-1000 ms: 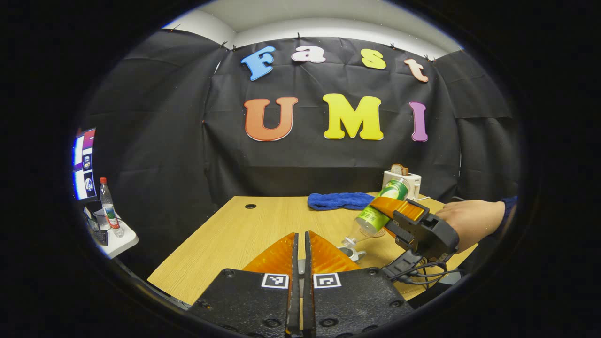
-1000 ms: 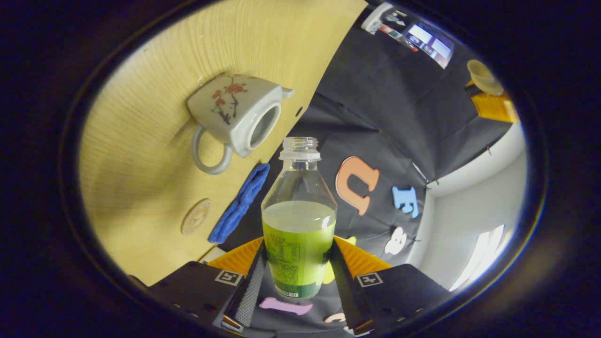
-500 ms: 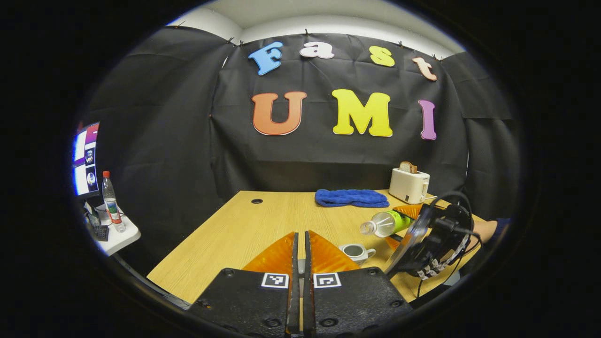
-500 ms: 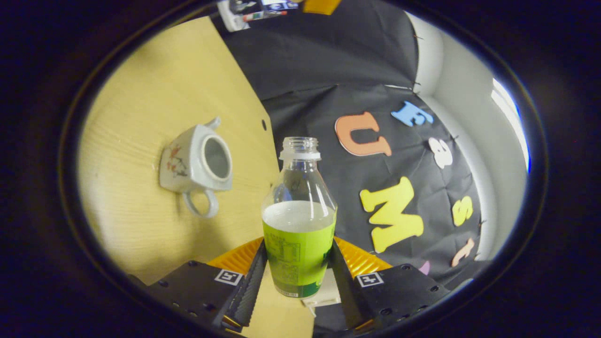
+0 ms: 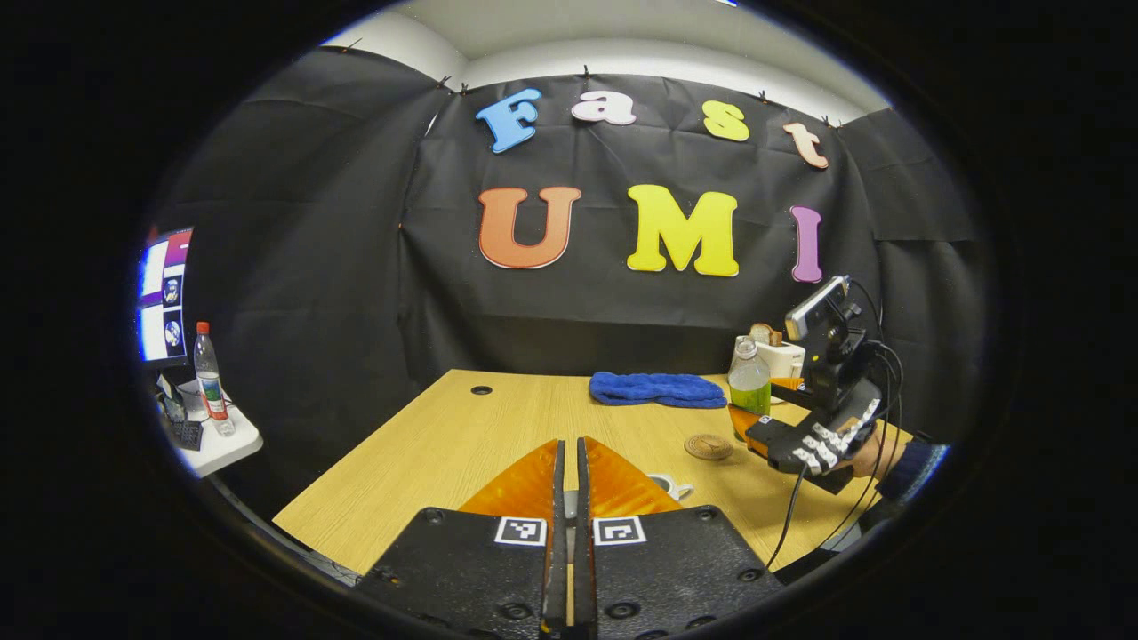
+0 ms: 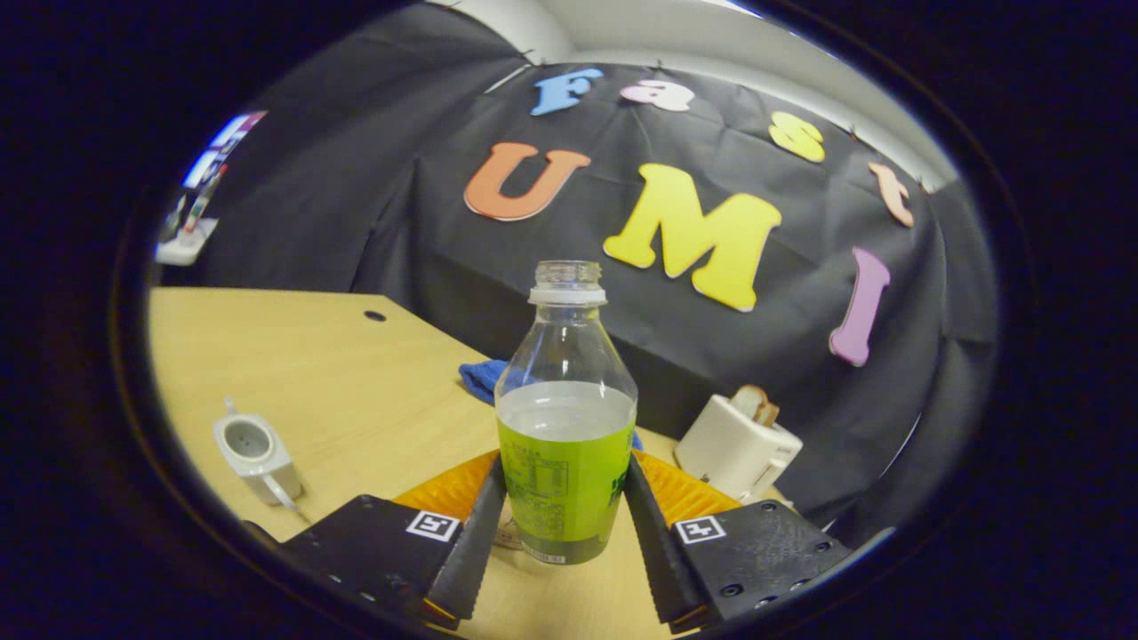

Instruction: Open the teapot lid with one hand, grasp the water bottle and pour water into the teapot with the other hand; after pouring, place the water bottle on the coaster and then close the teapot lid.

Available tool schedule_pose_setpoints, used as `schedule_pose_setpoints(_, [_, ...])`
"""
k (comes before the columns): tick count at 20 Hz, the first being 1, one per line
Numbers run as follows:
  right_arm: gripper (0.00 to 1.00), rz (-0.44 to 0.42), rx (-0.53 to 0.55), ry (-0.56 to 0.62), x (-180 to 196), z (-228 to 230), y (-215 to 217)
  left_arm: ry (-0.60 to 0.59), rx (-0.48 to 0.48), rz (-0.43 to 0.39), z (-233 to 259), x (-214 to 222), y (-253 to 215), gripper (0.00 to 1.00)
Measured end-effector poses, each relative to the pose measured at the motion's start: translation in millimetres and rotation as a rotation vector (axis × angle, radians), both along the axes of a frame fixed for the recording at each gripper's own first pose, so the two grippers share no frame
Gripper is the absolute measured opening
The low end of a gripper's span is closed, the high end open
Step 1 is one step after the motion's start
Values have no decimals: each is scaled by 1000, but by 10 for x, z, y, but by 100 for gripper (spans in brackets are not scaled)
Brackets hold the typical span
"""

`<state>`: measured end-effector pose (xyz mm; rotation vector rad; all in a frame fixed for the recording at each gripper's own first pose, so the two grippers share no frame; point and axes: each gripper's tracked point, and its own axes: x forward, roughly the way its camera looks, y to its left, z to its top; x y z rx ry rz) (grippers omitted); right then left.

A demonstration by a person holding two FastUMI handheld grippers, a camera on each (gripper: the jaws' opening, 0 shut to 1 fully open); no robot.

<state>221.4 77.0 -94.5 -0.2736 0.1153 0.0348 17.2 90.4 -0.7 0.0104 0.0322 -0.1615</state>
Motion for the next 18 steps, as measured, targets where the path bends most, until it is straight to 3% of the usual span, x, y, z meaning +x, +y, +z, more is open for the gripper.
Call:
schedule_pose_setpoints(2, [73, -36, 146, 40, 138, -58, -64, -9, 5, -8, 21, -5, -57, 5])
schedule_pose_setpoints(3, [73, -45, 167, 50, 218, -69, -71, -16, 8, -14, 39, 3, -93, 5])
schedule_pose_setpoints(9, [72, -16, 234, 76, 590, -243, 127, 3, 25, -13, -56, 71, -139, 5])
schedule_pose_setpoints(14, [72, -14, 312, 76, 565, -235, 160, 20, 53, -19, -144, 106, -207, 5])
schedule_pose_setpoints(18, [81, 20, 338, 71, 568, -159, 126, 23, 45, -19, -155, 141, -219, 5])
